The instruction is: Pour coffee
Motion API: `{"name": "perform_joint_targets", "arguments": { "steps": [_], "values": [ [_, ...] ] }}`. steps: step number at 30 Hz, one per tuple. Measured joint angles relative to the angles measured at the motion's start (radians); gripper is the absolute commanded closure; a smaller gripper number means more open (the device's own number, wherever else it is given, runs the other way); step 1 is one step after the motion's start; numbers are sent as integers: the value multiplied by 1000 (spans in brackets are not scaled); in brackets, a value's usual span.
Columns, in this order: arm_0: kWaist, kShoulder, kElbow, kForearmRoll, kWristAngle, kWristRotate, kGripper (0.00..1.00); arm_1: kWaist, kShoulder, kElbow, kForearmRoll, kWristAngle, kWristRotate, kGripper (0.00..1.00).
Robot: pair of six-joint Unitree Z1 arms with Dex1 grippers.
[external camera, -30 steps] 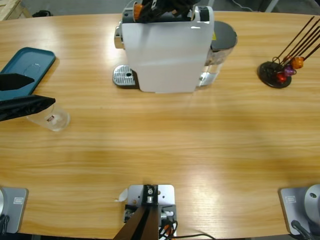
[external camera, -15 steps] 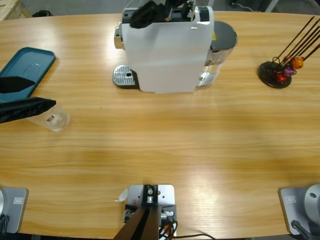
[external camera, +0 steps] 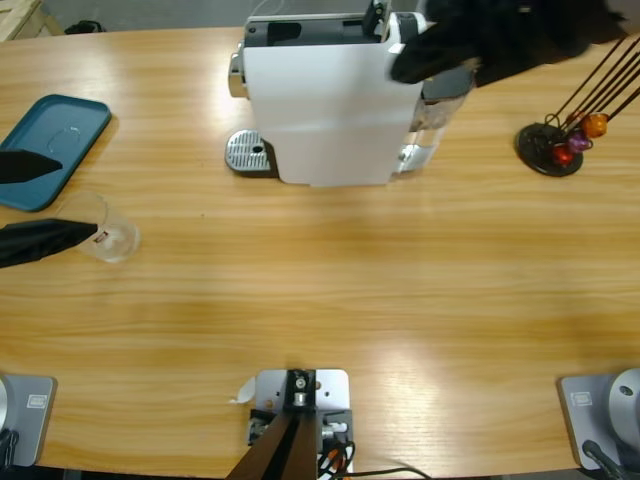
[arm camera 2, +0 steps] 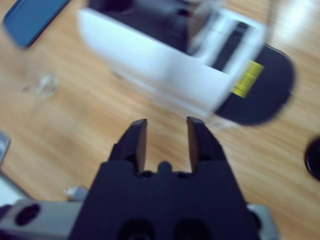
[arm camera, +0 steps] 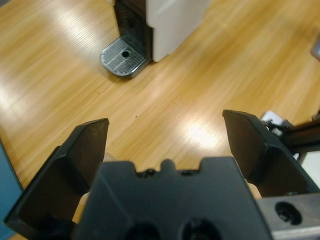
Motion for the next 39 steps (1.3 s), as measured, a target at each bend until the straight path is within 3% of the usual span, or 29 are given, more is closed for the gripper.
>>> {"name": "perform_joint_targets", "arguments": {
  "steps": [3, 5, 10, 13, 30, 39],
  "values": [
    [0, -38, -7, 7, -14, 27, 0, -41, -59, 45, -34, -147, 62, 1000],
    [-1, -58, -7, 12, -20, 34, 0, -105, -89, 55, -96, -192, 110, 1000],
    [-1, -80, -7, 22, -28, 34, 4, -182, -89, 69, -402, -202, 211, 1000],
    [-1, -83, -7, 23, -32, 35, 4, -183, -39, 68, -475, -174, 263, 1000],
    [5, -85, -3, 24, -7, 34, 18, -23, 75, 18, -495, -162, 391, 1000],
    [6, -110, -3, 24, -6, 34, 18, 18, 188, -125, -495, -162, 390, 1000]
  ]
}}
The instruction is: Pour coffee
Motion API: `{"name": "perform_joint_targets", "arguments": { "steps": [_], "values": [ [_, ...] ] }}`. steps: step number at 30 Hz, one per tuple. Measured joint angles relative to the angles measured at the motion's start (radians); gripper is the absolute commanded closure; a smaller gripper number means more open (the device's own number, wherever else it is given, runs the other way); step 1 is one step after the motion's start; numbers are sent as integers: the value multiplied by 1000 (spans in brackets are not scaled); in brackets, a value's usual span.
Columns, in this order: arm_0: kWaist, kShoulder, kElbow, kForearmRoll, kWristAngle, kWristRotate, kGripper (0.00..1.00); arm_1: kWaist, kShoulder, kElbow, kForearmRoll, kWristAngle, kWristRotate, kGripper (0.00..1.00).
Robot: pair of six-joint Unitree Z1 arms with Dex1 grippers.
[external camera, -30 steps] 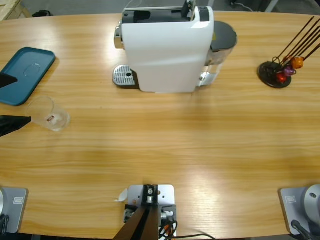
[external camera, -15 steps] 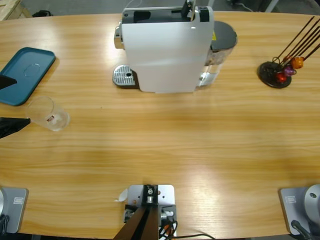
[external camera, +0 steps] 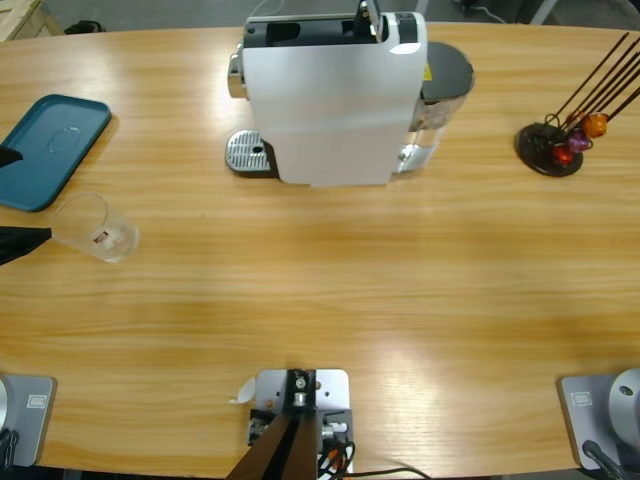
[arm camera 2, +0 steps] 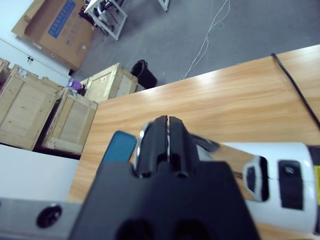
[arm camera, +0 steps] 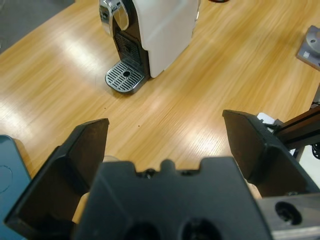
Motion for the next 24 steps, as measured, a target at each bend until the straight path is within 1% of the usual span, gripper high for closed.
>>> {"name": "perform_joint_targets", "arguments": {
  "steps": [6, 14, 19, 24],
  "values": [
    [0, -11, 0, 0, 0, 0, 18, 22, 71, -44, 0, 0, -9, 1000],
    [0, -49, 19, 18, 0, 0, 23, 52, 126, -55, 0, 0, -9, 1000],
    [0, -57, 20, 32, 0, -1, 23, 85, 200, -63, -2, 10, -27, 1000],
    [0, -57, 20, 45, 0, -2, 23, 86, 225, -74, -7, 15, -44, 1000]
  ]
}}
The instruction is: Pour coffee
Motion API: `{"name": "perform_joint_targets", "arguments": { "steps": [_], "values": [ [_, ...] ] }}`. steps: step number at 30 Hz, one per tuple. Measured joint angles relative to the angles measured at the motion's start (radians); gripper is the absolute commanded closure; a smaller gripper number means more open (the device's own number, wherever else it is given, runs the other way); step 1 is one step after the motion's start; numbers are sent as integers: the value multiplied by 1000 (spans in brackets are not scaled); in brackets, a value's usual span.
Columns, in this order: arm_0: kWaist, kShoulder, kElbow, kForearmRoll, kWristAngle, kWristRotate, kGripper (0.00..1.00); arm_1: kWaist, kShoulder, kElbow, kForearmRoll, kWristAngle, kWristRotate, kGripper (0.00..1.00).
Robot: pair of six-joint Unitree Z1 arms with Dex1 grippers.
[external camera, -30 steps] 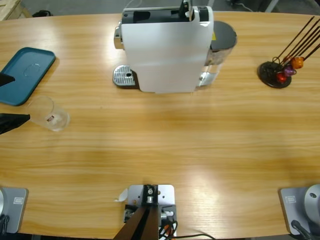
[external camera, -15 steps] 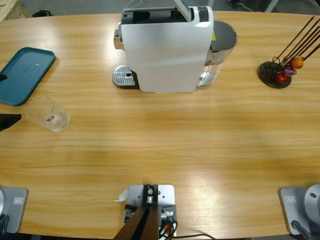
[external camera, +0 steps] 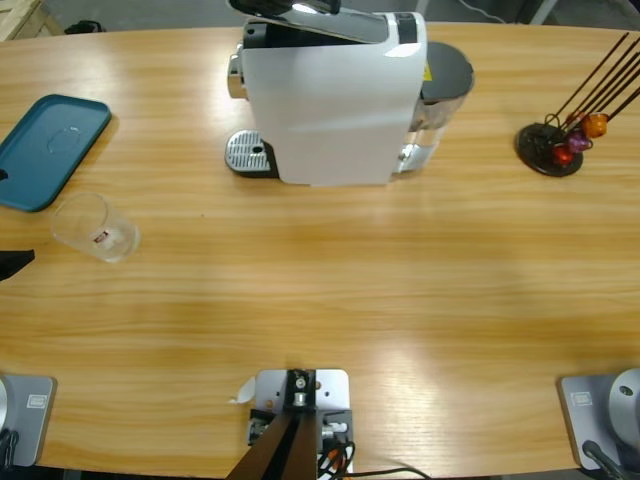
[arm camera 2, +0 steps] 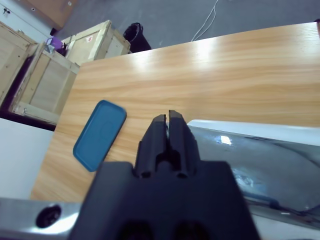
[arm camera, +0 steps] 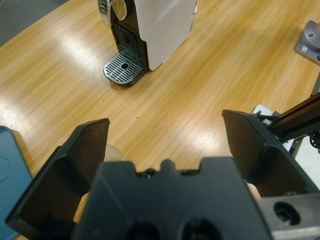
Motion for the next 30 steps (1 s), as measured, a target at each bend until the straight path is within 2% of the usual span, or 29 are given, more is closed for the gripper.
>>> {"name": "perform_joint_targets", "arguments": {
  "steps": [12, 13, 14, 15, 16, 23, 27, 30],
  "values": [
    [1, 0, 2, 1, 0, -8, 23, 2, 59, -15, 42, 28, 0, 1000],
    [1, 0, 2, 1, 0, -8, 23, 2, 59, -16, 43, 28, 0, 865],
    [1, 0, 2, 1, 0, -8, 23, 2, 59, -16, 43, 28, -1, 425],
    [1, 0, 2, 1, 0, -8, 20, 2, 59, -17, 43, 28, -12, 144],
    [1, 0, 2, 1, 0, -8, 18, 2, 58, -19, 43, 28, -47, 12],
    [23, -1, 3, 5, 6, -6, 0, 1, 4, -25, 102, 51, -317, 0],
    [77, -1, -1, 65, 6, 60, 4, -29, -93, -3, 131, 142, -423, 0],
    [120, -1, -5, 142, 7, 142, 9, -64, -226, 4, 171, 215, -473, 0]
  ]
}}
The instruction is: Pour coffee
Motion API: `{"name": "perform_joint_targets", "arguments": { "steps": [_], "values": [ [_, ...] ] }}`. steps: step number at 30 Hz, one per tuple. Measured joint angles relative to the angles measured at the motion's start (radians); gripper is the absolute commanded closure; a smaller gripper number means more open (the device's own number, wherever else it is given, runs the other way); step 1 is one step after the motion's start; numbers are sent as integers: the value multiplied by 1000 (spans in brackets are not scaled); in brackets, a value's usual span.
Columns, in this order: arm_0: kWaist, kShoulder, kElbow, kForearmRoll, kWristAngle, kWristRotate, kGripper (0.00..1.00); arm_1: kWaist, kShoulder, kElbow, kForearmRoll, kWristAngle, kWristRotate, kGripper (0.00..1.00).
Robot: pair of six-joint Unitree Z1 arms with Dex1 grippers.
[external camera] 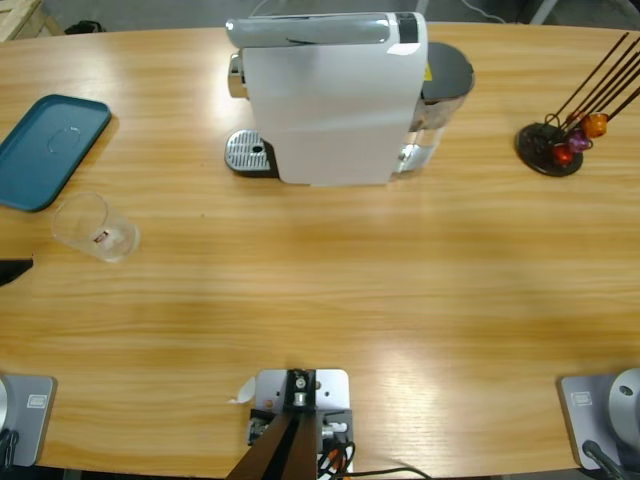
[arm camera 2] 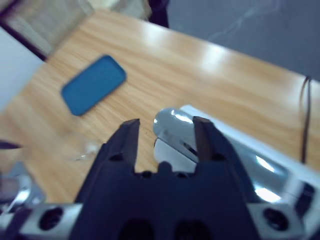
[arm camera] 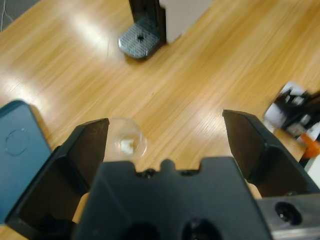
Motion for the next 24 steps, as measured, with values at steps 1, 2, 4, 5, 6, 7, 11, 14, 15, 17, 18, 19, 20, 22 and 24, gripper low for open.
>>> {"name": "perform_joint_targets", "arguments": {
  "steps": [1, 2, 4, 5, 6, 7, 11, 14, 15, 17, 18, 19, 20, 22, 24],
  "values": [
    [16, 0, 0, 18, 9, 28, 9, -3, -47, 5, 14, 12, -10, 0],
    [35, 0, 1, 30, 26, 48, 9, -3, -96, 23, 27, 19, -17, 0],
    [67, 1, 2, 41, 69, 65, 11, -4, -179, 79, 44, 28, -23, 0],
    [79, 6, 3, 45, 88, 67, 13, -4, -214, 114, 50, 30, -25, 0],
    [89, 21, 7, 46, 107, 68, 13, -4, -246, 154, 53, 31, -27, 0],
    [98, 45, 11, 45, 120, 69, 13, -4, -281, 200, 56, 32, -32, 0],
    [110, 186, 38, -21, 126, 69, 48, -4, -387, 368, 61, 32, -38, 0],
    [112, 237, 53, -48, 125, 68, 50, -4, -452, 468, 63, 31, -39, 0],
    [114, 246, 55, -52, 125, 69, 50, -4, -472, 496, 63, 31, -39, 0],
    [131, 268, 55, -54, 126, 69, 52, -4, -507, 557, 53, 31, -39, 0],
    [146, 281, 55, -55, 125, 69, 55, -4, -520, 578, 50, 31, -39, 0],
    [162, 295, 55, -55, 125, 69, 55, -4, -530, 595, 48, 31, -39, 0],
    [177, 311, 55, -56, 125, 69, 55, -4, -539, 607, 47, 31, -39, 0],
    [188, 341, 55, -56, 124, 69, 55, -4, -556, 619, 47, 31, -39, 0],
    [192, 375, 54, -56, 118, 69, 55, -4, -564, 625, 47, 31, -39, 0]
  ]
}}
